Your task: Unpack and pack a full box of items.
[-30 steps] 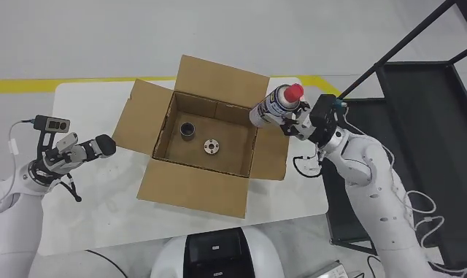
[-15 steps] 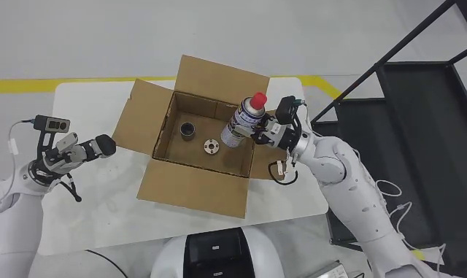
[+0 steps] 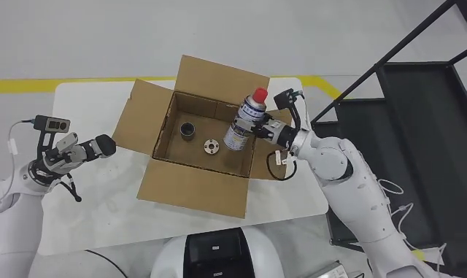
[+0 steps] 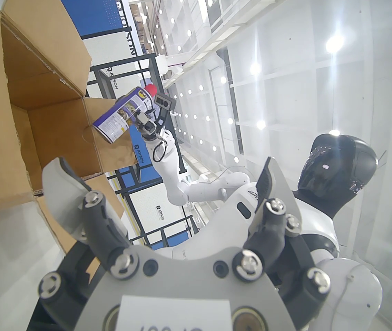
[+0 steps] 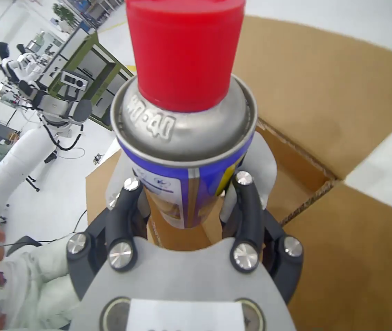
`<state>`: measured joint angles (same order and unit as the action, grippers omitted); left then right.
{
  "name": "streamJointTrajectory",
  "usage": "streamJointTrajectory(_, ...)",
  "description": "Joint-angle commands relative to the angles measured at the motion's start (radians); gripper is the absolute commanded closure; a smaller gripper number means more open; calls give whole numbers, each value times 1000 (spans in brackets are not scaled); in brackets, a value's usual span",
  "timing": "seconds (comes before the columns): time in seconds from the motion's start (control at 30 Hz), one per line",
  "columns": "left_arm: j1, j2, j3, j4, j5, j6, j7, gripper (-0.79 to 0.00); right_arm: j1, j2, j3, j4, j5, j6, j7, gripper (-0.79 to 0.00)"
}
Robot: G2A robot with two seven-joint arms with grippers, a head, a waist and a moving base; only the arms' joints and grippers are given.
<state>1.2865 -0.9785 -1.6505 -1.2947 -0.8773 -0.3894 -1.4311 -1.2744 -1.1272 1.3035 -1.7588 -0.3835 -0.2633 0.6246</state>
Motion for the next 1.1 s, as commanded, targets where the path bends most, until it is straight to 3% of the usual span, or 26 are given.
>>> streamJointTrajectory(0.0, 0, 0, 0, 0, 0, 0, 0, -785, 14, 0, -4, 14, 44, 68, 55, 0)
streamJointTrajectory(0.2, 0, 0, 0, 0, 0, 0, 0, -785, 124, -9, -100, 99, -34, 331, 230, 0)
streamJointTrajectory(0.33, 0, 0, 0, 0, 0, 0, 0, -785, 217, -26, -187, 182, -57, 402, 283, 0)
streamJointTrajectory(0.83, 0, 0, 0, 0, 0, 0, 0, -785, 355, -63, -354, 292, -93, 528, 423, 0)
streamJointTrajectory(1.07, 0, 0, 0, 0, 0, 0, 0, -785, 393, -77, -405, 339, -130, 537, 424, 0)
